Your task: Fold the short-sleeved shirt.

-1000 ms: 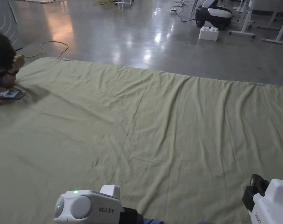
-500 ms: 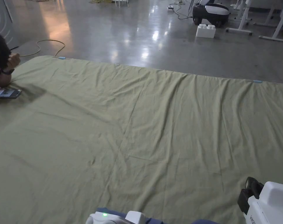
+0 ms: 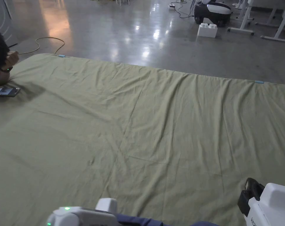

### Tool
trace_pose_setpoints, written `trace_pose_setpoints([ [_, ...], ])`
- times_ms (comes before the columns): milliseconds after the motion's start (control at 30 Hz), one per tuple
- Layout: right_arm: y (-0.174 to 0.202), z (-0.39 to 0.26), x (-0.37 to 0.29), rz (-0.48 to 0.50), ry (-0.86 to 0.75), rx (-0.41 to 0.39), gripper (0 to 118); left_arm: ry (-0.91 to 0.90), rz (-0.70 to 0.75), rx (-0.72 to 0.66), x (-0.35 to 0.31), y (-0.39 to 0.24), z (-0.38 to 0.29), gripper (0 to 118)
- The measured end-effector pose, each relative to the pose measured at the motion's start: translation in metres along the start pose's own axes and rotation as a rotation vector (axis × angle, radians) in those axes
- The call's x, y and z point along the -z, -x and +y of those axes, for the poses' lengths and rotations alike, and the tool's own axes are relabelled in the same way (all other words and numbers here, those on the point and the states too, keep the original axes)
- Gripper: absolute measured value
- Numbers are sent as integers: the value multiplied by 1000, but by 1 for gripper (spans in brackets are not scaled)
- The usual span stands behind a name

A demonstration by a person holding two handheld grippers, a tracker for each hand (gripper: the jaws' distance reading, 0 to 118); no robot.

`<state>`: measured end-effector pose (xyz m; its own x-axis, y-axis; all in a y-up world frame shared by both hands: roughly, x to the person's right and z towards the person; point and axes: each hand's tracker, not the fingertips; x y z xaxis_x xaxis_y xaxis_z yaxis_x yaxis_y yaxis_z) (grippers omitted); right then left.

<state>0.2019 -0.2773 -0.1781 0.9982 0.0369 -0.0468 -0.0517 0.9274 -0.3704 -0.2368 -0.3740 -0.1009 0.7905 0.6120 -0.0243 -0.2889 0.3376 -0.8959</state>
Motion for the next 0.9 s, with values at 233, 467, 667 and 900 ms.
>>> trace_pose_setpoints([
  [233,2,7,1,12,-10,31,1,-39,-29,-92,-38,81,10,75],
  [467,11,7,1,32,5,30,1,42,-193,-200,1,129,-3,74],
  [667,13,7,-1,22,16,28,1,3,-379,-273,25,151,-15,71],
  [900,16,6,-1,11,30,24,1,12,-363,-247,25,153,-15,47],
])
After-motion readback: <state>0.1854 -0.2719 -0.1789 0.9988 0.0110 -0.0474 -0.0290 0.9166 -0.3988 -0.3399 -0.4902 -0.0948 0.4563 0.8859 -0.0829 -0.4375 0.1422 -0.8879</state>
